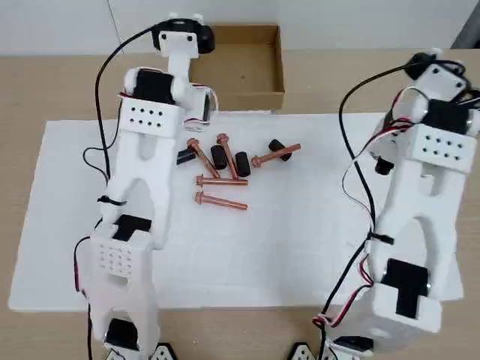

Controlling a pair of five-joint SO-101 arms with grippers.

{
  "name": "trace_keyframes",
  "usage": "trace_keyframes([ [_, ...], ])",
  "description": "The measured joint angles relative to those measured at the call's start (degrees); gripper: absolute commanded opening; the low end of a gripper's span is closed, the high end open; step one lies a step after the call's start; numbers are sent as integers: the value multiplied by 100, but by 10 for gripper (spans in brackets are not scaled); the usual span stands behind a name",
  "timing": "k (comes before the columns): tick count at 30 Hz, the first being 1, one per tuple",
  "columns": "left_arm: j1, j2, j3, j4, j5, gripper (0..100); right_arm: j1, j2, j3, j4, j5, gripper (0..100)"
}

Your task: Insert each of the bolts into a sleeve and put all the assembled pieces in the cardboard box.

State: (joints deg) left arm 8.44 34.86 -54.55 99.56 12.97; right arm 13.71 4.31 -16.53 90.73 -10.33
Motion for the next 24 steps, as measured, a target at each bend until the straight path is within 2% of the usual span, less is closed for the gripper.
trace_keyframes([
  [3,105,-475,580,0,501,53,-9,-62,0,0,97,4],
  [10,378,-1538,2435,9,2330,332,0,-62,0,0,132,4],
  [19,1187,-2541,4334,0,4202,348,9,-62,0,26,132,4],
  [24,1222,-2374,4492,-9,4484,347,9,-62,0,26,132,4],
])
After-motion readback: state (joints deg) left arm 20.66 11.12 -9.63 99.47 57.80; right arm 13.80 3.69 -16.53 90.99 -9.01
